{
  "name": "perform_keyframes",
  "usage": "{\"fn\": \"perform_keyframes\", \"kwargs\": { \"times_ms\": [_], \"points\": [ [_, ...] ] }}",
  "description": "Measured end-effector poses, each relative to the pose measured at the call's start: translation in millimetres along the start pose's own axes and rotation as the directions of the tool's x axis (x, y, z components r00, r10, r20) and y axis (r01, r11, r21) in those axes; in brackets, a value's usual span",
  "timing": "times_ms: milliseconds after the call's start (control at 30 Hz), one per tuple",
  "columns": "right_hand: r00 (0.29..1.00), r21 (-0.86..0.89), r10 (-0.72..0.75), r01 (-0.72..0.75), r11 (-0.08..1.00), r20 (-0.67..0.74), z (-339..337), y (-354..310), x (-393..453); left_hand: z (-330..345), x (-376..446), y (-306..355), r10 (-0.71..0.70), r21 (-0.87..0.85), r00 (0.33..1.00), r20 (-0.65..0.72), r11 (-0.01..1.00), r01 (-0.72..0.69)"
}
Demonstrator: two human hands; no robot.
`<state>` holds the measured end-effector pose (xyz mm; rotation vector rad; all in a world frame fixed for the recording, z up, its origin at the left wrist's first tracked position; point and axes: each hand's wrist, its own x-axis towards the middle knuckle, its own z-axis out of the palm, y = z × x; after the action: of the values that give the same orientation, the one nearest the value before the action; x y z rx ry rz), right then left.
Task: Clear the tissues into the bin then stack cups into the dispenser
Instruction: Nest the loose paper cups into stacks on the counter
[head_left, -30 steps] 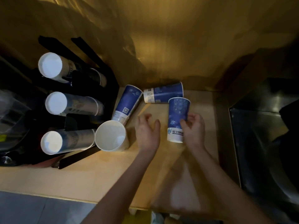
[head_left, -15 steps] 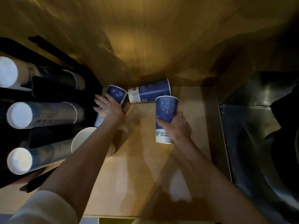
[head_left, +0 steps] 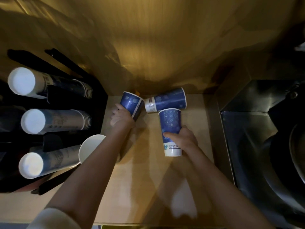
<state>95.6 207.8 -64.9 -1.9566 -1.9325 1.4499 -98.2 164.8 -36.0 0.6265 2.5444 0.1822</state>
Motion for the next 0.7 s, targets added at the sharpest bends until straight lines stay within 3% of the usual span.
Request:
{"fn": "perform_keyframes", "kwargs": {
  "times_ms": [167,267,400,533,700],
  "points": [
    [0.998,0.036,-0.018,0.016,0.999,0.066,-19,-3,-5,1,-29,0,0.112,-0.269,0.993,-0.019,0.956,-0.113],
    [0.996,0.042,-0.052,0.050,0.998,0.065,-33,-11,-11,15,-55,-11,0.225,-0.463,0.971,-0.086,0.854,-0.238],
    [0.985,0.117,-0.147,0.137,0.984,0.086,-57,-25,-22,46,-85,-33,0.244,-0.668,0.967,-0.079,0.707,-0.233],
    [0.964,0.161,-0.265,0.263,0.951,-0.013,-68,-37,-41,68,-107,-50,0.255,-0.726,0.955,-0.154,0.626,-0.285],
    [0.892,0.292,-0.432,0.451,0.843,-0.132,-76,-63,-69,77,-113,-59,0.314,-0.683,0.927,-0.205,0.632,-0.365]
  ]
}}
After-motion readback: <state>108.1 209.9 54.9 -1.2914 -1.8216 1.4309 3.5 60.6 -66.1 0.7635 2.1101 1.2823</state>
